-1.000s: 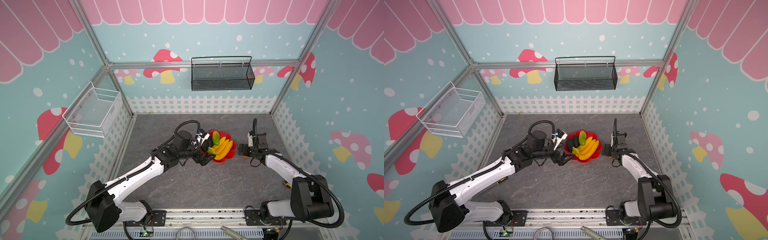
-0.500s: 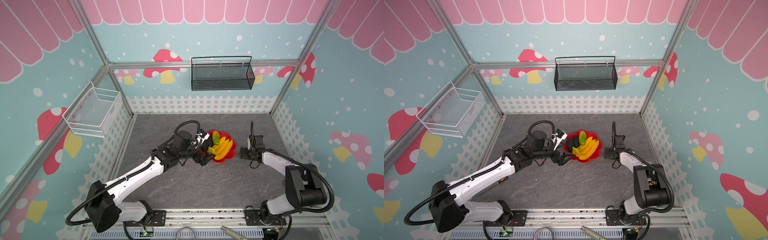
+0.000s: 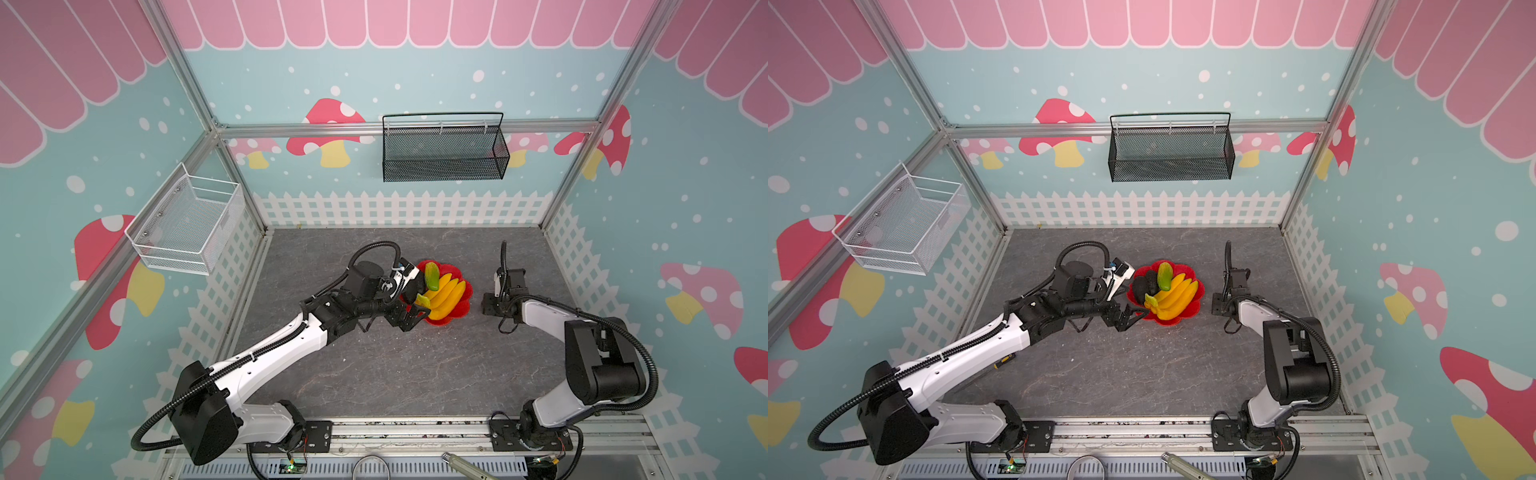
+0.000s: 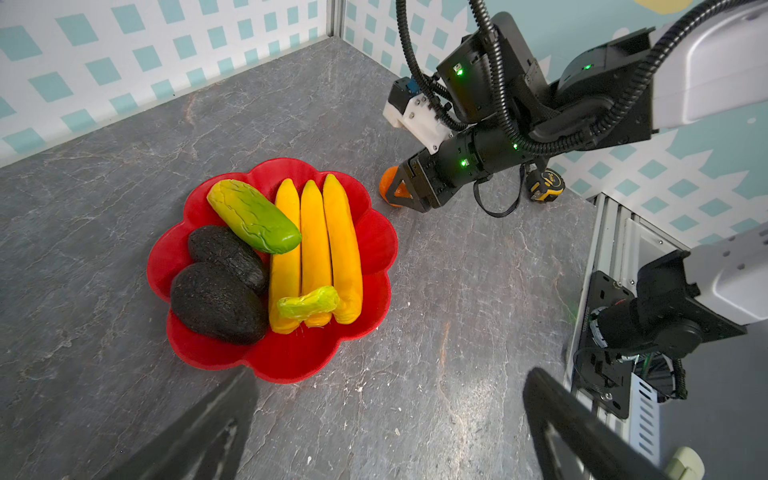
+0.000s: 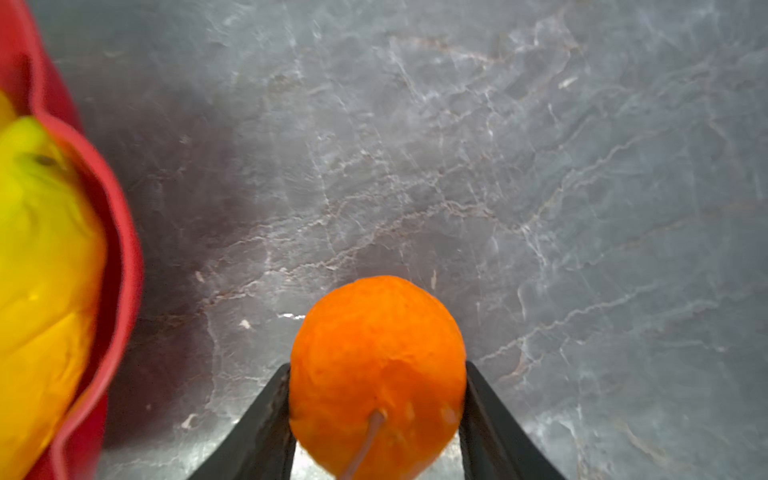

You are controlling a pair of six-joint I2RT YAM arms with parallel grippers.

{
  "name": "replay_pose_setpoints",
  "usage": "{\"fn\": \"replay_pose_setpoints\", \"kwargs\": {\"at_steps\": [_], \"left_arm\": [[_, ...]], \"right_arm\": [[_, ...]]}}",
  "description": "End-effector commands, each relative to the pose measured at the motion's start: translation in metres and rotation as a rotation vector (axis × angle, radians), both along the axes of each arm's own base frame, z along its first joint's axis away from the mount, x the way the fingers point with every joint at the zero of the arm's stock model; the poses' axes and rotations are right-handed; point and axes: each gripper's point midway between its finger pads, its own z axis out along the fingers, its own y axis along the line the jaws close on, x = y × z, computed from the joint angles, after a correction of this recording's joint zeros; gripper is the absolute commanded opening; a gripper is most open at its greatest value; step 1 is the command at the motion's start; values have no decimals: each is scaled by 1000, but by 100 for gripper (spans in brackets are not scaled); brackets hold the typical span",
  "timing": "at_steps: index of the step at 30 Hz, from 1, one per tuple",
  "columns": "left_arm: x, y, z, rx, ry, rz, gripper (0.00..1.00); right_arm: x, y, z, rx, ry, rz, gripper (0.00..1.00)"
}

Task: Place and organize the fake fruits in the fruit bowl
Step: 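Move the right gripper to the orange tangerine and grasp it, then carry the tangerine into the bowl beside the bananas and release it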

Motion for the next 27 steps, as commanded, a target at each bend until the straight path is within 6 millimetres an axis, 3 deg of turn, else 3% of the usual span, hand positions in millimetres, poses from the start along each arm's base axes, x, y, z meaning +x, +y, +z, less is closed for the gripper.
{"fn": "replay_pose_setpoints", "kwargs": {"at_steps": [1,6,10,18,27], "left_arm": [[0,3,-3,19,-24,4,100],[-1,0,-4,12,-12,-9,100],[0,0,-6,16,-6,-8,100],[-1,-3,-13,26,19,-23,100],[-3,-2,-11,26,13,-27,100]], "right_arm": [[2,15,31,56,-121,74,51],[-11,46,80,112,-247,186,51],[-27,80,96,217,-285,304,51],[-37,120,70,221,-185,425,51],[-33,121,46,163,-124,424,51]]}}
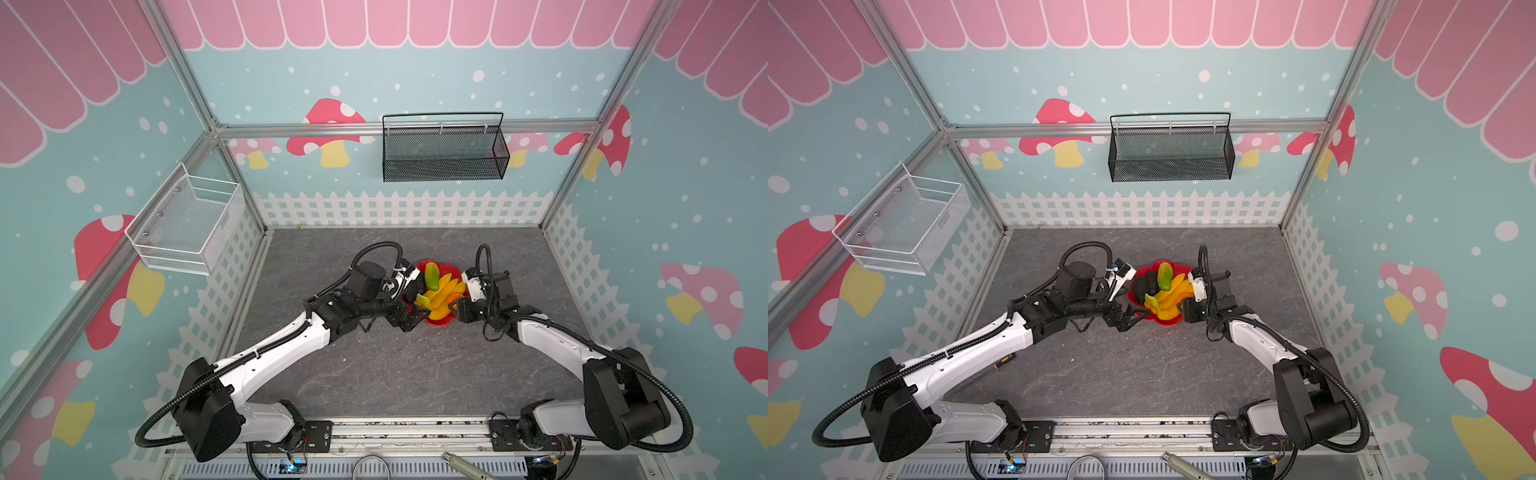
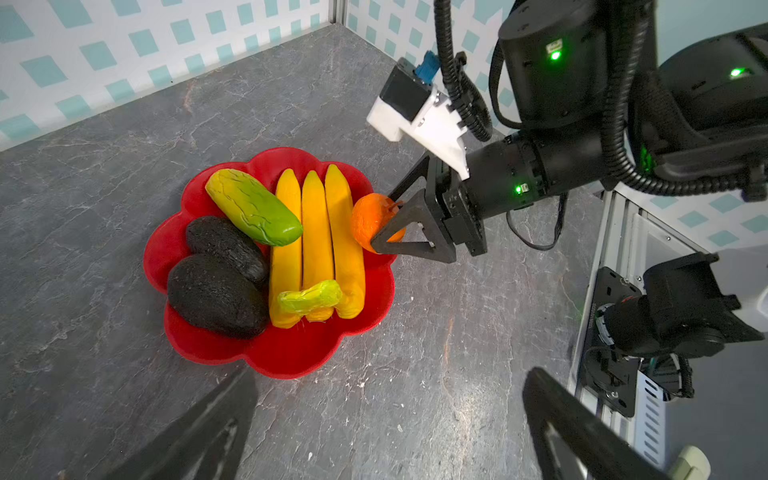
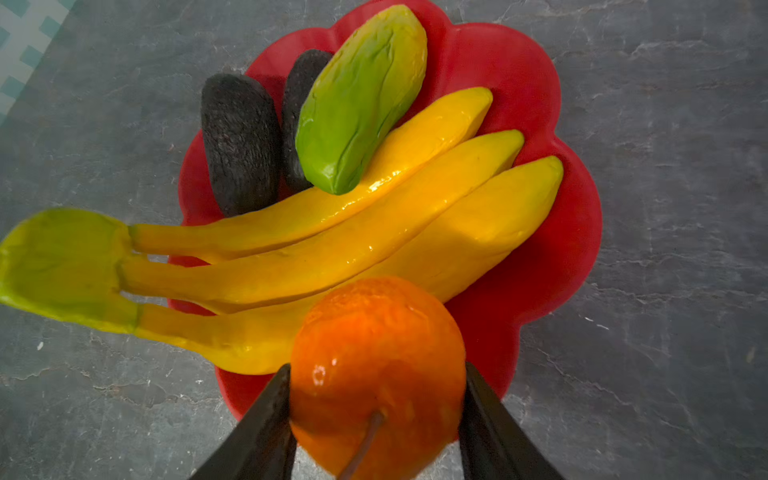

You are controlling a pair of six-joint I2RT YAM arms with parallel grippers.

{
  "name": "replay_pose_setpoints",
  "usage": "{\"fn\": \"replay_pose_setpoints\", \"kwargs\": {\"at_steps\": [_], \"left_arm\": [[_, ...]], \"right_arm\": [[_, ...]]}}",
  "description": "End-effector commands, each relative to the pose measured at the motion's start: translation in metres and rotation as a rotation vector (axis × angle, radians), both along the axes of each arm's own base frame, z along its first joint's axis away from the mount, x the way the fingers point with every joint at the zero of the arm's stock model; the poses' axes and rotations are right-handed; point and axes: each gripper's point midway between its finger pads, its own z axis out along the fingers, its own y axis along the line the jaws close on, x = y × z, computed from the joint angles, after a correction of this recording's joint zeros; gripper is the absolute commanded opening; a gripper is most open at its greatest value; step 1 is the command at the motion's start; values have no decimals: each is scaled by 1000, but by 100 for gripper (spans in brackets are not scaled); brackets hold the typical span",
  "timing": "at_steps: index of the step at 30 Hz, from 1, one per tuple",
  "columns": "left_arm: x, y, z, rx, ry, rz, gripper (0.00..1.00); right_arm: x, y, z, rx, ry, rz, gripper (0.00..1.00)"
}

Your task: Place and organize the fake fruits in the fruit bowl

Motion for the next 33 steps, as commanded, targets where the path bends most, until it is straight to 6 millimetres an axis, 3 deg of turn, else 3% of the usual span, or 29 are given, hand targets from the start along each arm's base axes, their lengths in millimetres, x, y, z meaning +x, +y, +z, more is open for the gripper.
{"fn": "replay_pose_setpoints", "kwargs": {"at_steps": [1,8,13,16,18,23,29,31,33], "left_arm": [[-4,-1,-1,9,-6,-26,100],[-4,2,2,10,-20,-21,100],[-5,2,2,10,-19,-22,100],[-5,2,2,9,-19,-23,100],[-5,2,1,12,-18,-24,100],[-4,3,4,11,-27,-18,100],[11,24,20,20,-121,82,100],[25,42,25,34,-154,164,100],[47,72,29,51,-166,325,100]], "right_arm": [[2,1,-5,-30,3,11,51],[5,0,-10,-40,6,2,56],[5,0,-13,-50,10,5,66],[5,1,-10,-53,0,3,77],[7,0,-2,-57,-20,-2,87],[11,-7,34,-56,-107,-47,90],[13,-46,91,-27,-273,-232,98],[12,-65,95,11,-268,-288,98],[9,-95,86,46,-234,-373,98]]}}
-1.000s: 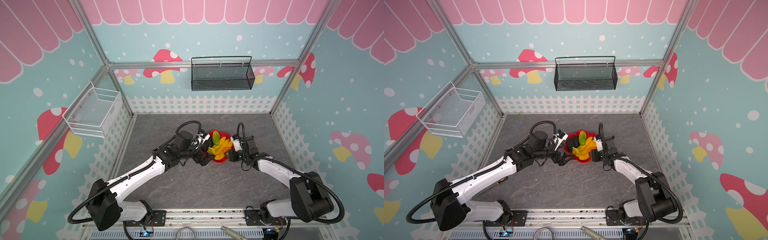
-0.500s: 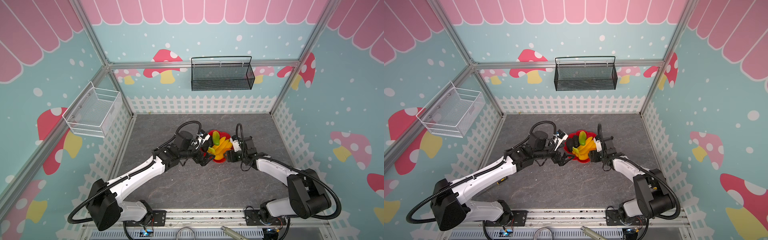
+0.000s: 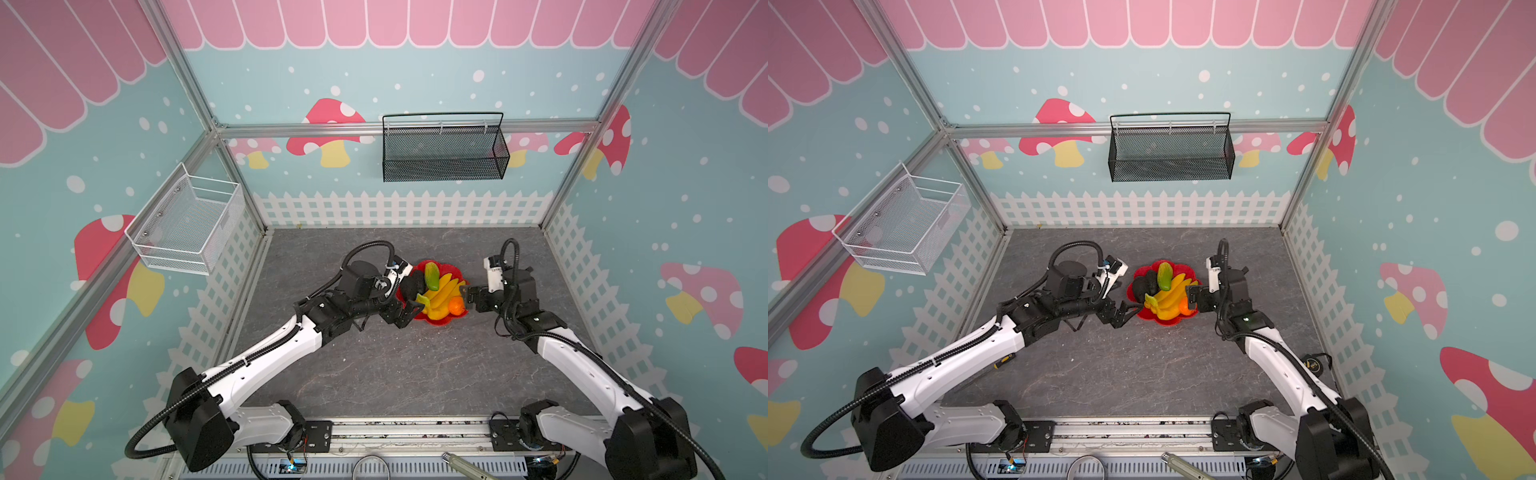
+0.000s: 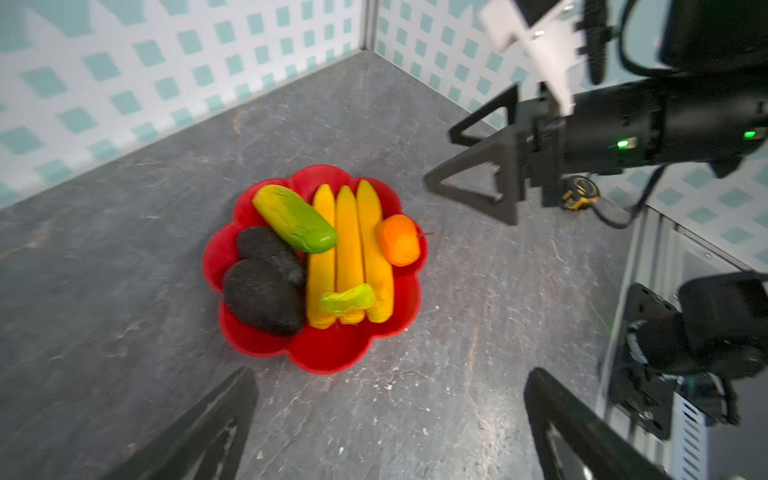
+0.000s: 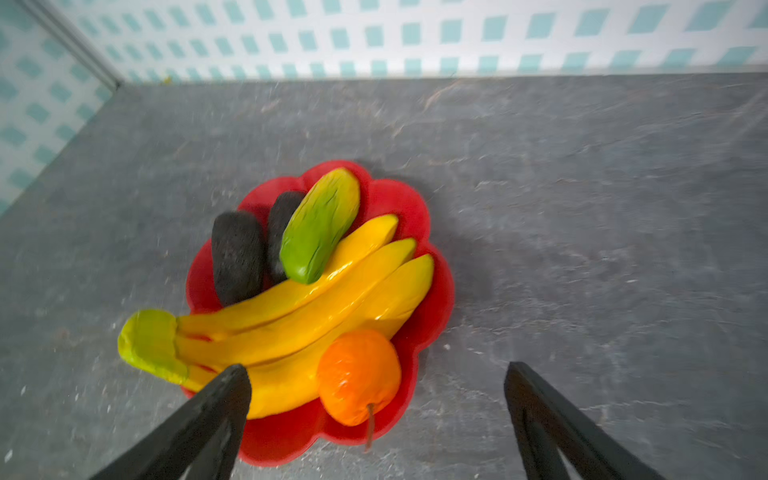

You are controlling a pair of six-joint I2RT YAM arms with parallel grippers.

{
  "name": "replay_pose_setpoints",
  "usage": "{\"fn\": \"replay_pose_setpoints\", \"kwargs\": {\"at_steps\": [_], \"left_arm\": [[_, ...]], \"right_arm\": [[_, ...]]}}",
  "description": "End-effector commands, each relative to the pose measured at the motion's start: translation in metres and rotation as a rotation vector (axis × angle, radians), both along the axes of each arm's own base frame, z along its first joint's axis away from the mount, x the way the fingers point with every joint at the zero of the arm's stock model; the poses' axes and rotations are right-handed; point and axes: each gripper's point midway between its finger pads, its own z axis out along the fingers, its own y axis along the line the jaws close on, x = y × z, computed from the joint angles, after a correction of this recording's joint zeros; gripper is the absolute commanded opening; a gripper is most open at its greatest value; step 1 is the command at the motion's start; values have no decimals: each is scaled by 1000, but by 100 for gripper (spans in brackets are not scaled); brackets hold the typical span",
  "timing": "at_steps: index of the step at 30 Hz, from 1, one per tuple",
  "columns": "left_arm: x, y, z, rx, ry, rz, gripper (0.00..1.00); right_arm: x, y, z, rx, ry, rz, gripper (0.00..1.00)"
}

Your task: Place and organize the fake fruits in the fruit bowl

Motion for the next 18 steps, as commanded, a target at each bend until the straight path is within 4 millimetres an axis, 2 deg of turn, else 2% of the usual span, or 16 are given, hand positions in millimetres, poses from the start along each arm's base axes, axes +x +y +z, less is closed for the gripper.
{"fn": "replay_pose_setpoints", "kwargs": {"at_steps": [1,3,5,7,9,13,15,17,18], "left_arm": [[37,55,9,29,-54,279,100],[52,102,3,1,4,514,100],[48,132,-4,-37,50,657,100],[38,160,-16,-52,10,775,100],[29,203,-34,-5,-95,959,100],[14,268,-74,173,-207,1213,100],[13,292,-78,208,-176,1309,100],[21,293,-78,233,-274,1291,100],[24,294,-83,221,-319,1285,100]], "right_arm": [[-6,-43,-22,73,61,-144,98],[-12,-64,-43,155,103,-187,98],[-20,-79,-58,246,121,-221,98],[-28,-97,-71,307,104,-280,98],[-32,-120,-74,316,57,-360,98],[-36,-166,-64,155,-67,-563,98],[-47,-188,-59,86,-160,-682,98],[-65,-199,-53,56,-304,-760,98],[-70,-201,-45,44,-371,-774,98]]}}
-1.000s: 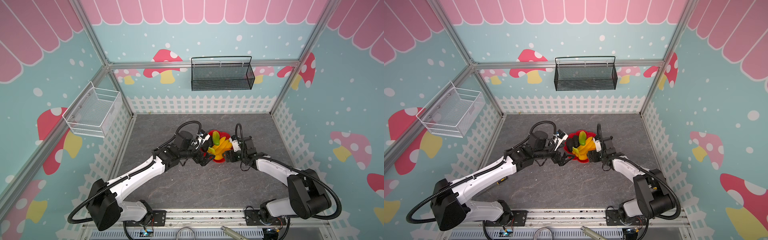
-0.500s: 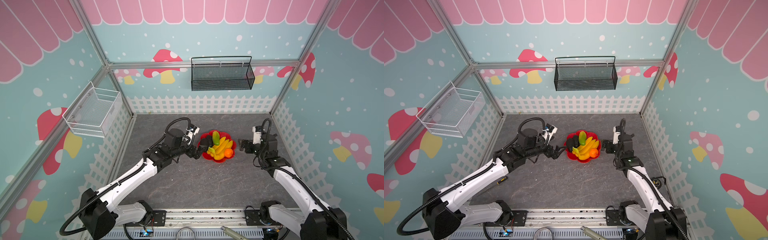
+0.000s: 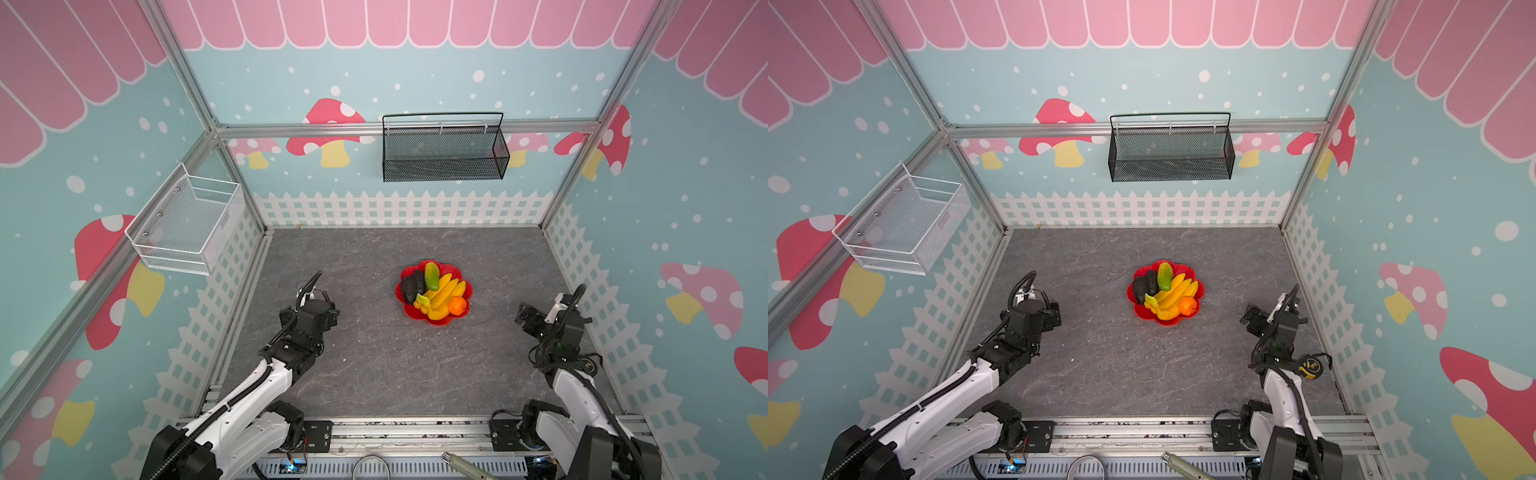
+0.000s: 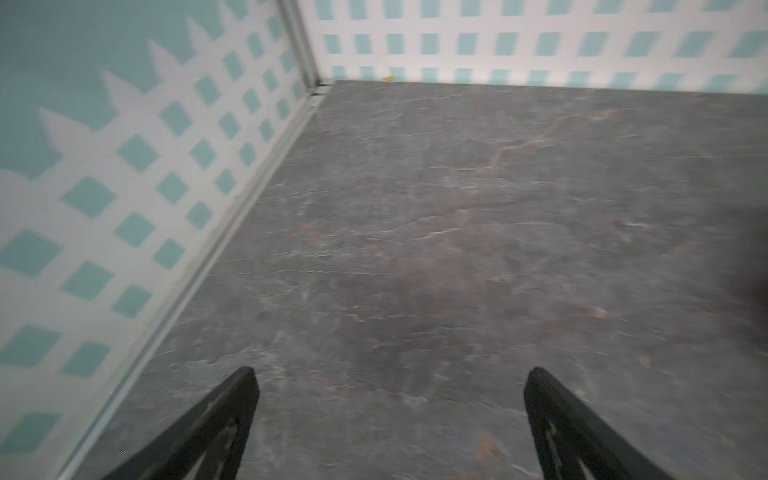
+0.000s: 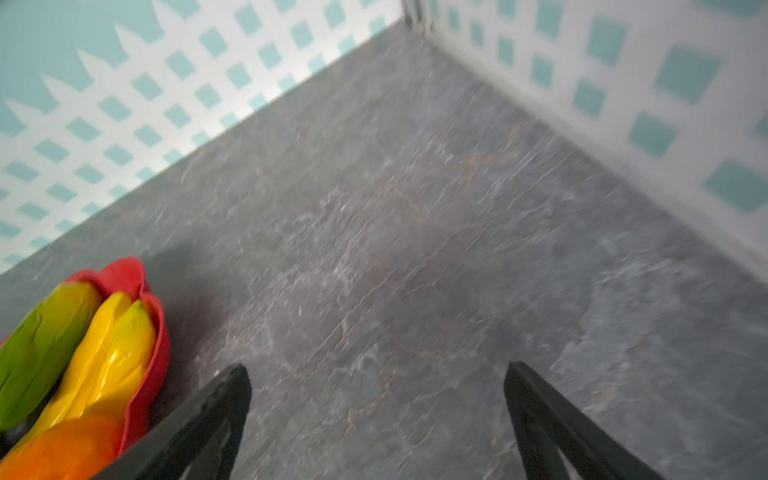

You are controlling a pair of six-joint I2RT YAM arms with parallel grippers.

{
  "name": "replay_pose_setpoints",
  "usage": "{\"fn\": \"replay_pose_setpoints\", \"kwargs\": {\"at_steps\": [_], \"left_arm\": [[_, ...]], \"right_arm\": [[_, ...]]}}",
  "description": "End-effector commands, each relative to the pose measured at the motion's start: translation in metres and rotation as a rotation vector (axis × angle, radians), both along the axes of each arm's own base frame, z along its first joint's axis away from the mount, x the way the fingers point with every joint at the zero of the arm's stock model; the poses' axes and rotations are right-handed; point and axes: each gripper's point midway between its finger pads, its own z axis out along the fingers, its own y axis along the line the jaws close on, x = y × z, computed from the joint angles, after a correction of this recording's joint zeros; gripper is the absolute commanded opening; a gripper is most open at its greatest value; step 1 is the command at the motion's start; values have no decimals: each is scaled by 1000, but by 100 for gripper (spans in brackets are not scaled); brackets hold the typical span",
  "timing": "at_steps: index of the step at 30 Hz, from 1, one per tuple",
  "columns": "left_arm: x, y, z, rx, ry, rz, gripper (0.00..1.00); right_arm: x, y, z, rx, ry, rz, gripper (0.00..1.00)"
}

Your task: Place and organize the fake fruits in the fruit bowl

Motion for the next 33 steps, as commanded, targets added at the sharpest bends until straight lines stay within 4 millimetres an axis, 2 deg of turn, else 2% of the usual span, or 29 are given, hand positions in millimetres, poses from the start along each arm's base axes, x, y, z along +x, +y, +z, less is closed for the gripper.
{"fn": "replay_pose_setpoints", "kwargs": {"at_steps": [1,2,3,7,9,11,12,15,17,22,23,24,25,26,33], "left_arm": [[10,22,16,62,-223,73,100],[12,27,9,34,-274,52,99],[14,32,11,24,-312,68,100],[41,21,10,-41,-363,-59,100],[54,12,9,2,-376,-123,100],[65,15,-10,-16,-370,-123,100],[69,15,-13,2,-387,-136,100],[73,15,-19,-55,-302,-159,100],[76,23,-18,-28,-330,-108,100],[73,26,-17,-18,-323,-60,100],[76,24,-19,-22,-293,-64,100],[81,23,-19,-12,-286,-69,100],[84,22,-20,2,-283,-72,100],[82,22,-20,-6,-283,-70,100],[85,26,-25,-9,-250,-59,100]], "right_arm": [[-22,-29,25,-132,-210,-186,98],[-26,-28,25,-151,-228,-188,98],[-25,-27,22,-172,-219,-177,98],[-1,-6,14,-273,-118,-66,98],[11,8,17,-338,-107,-22,98],[18,19,21,-399,-121,16,98],[20,21,24,-413,-136,26,98],[22,24,39,-468,-228,39,98],[29,30,43,-485,-259,75,98],[53,60,26,-524,-278,262,98],[65,67,30,-530,-275,316,98],[78,74,16,-521,-196,382,98],[84,77,15,-526,-193,398,98],[80,78,19,-535,-219,390,98],[80,76,18,-532,-207,382,98]]}}
